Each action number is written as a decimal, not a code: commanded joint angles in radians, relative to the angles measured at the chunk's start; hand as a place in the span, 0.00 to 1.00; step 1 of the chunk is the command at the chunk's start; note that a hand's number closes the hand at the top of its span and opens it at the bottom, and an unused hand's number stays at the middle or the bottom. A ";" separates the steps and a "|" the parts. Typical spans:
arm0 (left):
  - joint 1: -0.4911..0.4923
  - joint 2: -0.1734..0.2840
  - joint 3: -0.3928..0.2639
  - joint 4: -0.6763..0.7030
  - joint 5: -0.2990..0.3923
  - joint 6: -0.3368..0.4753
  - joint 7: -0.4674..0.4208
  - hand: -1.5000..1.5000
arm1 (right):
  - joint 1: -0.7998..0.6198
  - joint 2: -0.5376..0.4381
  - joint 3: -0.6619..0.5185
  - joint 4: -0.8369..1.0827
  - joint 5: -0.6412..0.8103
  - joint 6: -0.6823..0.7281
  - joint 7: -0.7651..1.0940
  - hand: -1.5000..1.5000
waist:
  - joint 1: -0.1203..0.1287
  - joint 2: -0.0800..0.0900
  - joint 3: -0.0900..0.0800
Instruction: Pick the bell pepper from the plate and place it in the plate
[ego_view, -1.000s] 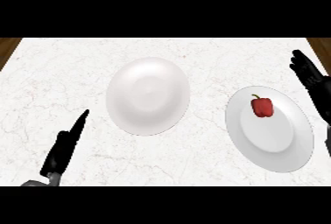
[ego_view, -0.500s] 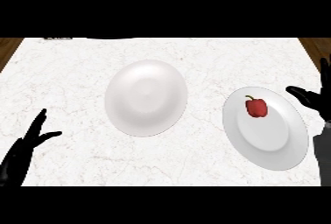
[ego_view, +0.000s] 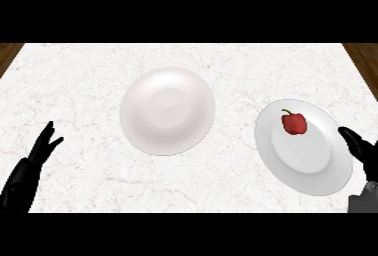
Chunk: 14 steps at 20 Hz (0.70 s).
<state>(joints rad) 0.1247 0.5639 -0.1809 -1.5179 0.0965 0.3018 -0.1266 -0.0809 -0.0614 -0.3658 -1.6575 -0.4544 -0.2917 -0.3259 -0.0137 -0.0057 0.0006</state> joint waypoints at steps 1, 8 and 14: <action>-0.065 -0.033 0.011 0.086 -0.010 -0.027 -0.026 0.50 | 0.146 -0.053 0.050 -0.164 0.002 0.060 0.134 0.00 | -0.006 0.003 -0.002; -0.051 -0.010 0.033 0.060 0.011 -0.054 -0.016 0.50 | 0.234 -0.312 0.116 -0.139 0.183 0.136 0.354 0.00 | 0.007 0.007 -0.003; -0.031 -0.053 0.006 0.042 -0.039 -0.033 -0.015 0.50 | 0.129 -0.477 0.088 -0.079 0.160 0.212 0.592 0.00 | 0.017 0.006 -0.001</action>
<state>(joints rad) 0.1007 0.5364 -0.1608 -1.4768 0.0796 0.2617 -0.1530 0.0877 -0.4305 -0.2651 -1.7544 -0.2906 -0.1305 0.1272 0.0012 0.0003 -0.0008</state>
